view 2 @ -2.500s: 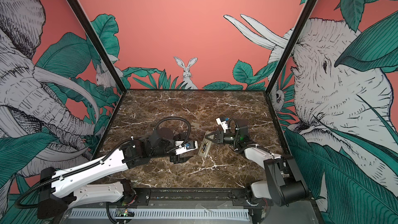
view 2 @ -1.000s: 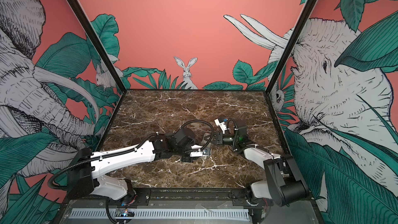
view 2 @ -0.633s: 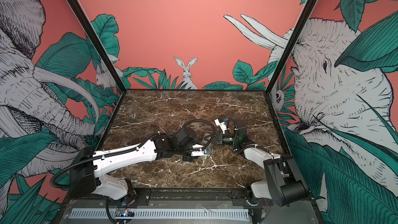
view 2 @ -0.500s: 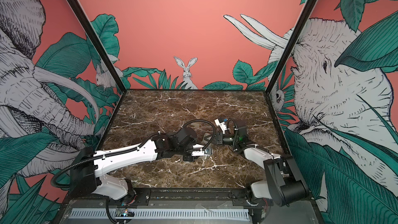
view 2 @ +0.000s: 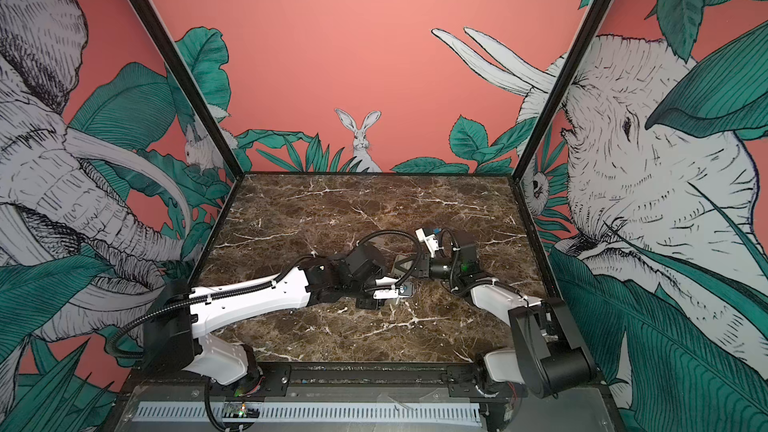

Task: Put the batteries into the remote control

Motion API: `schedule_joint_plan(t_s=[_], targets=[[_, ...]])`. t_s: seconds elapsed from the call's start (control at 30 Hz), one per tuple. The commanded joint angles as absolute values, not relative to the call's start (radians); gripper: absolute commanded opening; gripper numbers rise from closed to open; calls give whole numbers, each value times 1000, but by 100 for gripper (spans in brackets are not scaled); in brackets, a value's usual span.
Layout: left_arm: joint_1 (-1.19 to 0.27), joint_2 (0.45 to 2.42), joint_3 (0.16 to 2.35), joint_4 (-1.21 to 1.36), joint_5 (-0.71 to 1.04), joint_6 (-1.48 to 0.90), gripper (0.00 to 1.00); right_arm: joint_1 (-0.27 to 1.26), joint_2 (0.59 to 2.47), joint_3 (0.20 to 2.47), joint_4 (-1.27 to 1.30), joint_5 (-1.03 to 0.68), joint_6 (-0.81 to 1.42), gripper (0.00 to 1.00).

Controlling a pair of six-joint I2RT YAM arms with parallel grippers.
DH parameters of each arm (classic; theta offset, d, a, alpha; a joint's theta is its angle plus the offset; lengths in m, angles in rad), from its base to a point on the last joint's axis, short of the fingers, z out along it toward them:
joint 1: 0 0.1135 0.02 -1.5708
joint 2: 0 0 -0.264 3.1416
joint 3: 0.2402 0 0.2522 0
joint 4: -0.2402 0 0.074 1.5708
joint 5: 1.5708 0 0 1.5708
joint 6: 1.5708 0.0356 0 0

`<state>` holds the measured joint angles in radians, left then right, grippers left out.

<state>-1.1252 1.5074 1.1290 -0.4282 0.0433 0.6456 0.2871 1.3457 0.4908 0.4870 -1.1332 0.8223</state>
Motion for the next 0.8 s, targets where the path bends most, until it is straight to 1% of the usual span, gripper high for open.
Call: schedule_joint_plan(t_s=[0.0, 0.3, 0.53, 0.77], targets=[[-1127, 1535, 1156, -392, 6, 640, 16, 307, 1326, 500, 534, -1227, 848, 0], [-1126, 1555, 1154, -371, -30, 634, 16, 314, 1339, 490, 626, -1239, 909, 0], [-1127, 1566, 1143, -361, -59, 638, 16, 327, 1371, 476, 786, -1253, 1012, 0], [-1126, 1556, 1128, -359, -88, 656, 16, 340, 1378, 477, 808, -1259, 1023, 0]])
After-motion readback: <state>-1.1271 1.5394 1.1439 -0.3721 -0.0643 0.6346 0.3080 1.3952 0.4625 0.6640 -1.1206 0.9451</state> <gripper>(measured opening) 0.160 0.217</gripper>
